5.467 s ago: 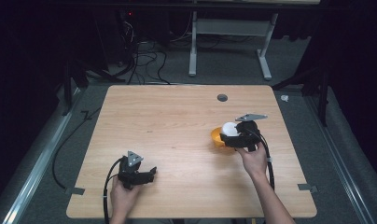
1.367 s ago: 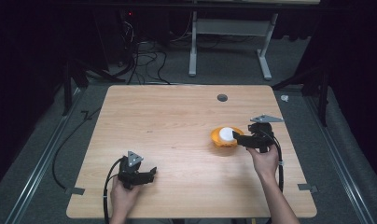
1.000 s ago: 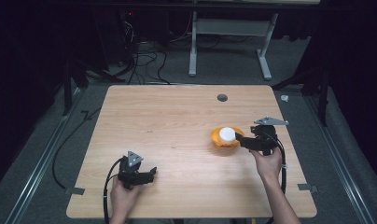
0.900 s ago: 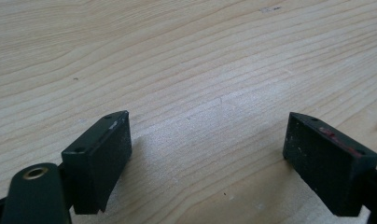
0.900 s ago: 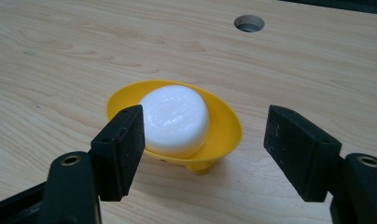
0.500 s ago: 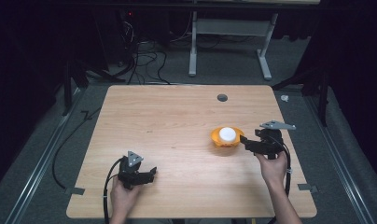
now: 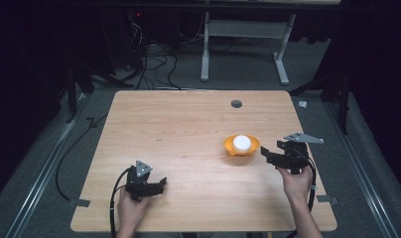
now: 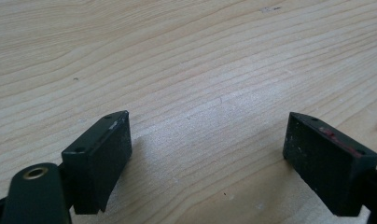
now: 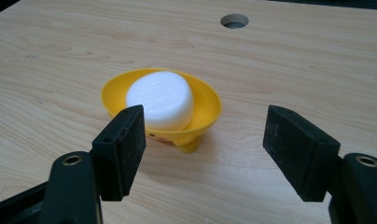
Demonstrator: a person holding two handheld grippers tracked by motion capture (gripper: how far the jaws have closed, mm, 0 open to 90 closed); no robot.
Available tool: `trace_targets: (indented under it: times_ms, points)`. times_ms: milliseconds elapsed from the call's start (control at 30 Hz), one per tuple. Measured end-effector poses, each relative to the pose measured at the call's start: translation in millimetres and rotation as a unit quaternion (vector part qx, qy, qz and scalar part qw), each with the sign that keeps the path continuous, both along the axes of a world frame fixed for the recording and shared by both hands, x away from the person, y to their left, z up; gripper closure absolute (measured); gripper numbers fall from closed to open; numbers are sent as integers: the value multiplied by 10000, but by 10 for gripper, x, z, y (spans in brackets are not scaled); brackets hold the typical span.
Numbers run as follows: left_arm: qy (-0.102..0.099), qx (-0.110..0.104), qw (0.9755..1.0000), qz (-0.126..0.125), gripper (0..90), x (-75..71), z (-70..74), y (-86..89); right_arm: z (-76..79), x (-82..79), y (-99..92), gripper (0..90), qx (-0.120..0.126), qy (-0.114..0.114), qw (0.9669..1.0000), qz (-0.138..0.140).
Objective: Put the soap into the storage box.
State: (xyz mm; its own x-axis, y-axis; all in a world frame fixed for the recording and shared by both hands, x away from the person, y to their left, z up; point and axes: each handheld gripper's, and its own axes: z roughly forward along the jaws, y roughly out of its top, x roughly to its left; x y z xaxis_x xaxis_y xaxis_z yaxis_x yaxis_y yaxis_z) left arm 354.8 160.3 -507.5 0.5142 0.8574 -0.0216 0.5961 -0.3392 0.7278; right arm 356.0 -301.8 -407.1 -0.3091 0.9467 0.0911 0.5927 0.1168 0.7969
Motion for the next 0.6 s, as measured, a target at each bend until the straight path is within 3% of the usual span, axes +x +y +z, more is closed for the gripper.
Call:
trace_targets:
  times_ms: [600]
  points:
    - [-6,1,10000,5,158,0,-1,0,-70,-197,-160,306,142,-36,9998,-118]
